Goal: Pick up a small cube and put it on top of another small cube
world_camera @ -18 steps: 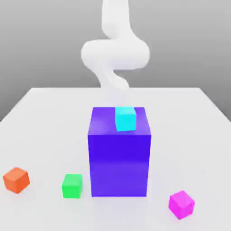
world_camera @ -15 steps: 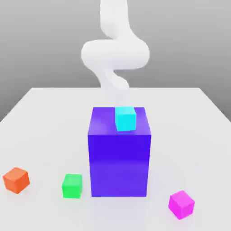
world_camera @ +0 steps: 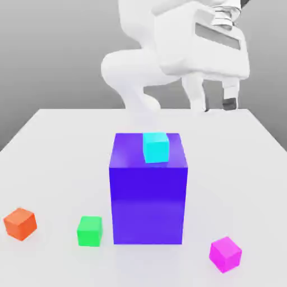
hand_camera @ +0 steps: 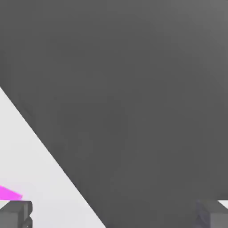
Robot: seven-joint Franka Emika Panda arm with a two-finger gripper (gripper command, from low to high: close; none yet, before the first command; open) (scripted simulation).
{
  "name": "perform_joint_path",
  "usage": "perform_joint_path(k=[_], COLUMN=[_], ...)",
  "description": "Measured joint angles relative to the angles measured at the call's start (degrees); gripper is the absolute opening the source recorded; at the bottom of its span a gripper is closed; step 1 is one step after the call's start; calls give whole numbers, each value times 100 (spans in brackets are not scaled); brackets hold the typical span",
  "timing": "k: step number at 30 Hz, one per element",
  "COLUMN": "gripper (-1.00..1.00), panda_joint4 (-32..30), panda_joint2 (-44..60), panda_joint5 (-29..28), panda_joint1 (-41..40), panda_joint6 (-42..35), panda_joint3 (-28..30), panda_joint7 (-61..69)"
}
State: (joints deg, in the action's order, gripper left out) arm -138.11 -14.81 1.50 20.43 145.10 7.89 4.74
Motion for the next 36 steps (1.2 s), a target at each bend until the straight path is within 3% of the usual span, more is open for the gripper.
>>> perform_joint_path(k=[11, 17, 23, 24, 31, 36], gripper=[0, 0, 0, -100, -100, -100], panda_joint4=[-334, -520, -395, -365, -364, -538], panda_joint2=[1662, 2554, 3695, 3848, 3858, 2984], panda_joint5=[282, 171, 195, 213, 212, 54], panda_joint1=[608, 653, 573, 552, 550, 632], panda_joint6=[701, 1092, 1908, 2029, 2025, 1338], panda_joint3=[-107, -338, -529, -554, -557, -452], panda_joint7=[2833, 4189, 4636, 4652, 4656, 4556])
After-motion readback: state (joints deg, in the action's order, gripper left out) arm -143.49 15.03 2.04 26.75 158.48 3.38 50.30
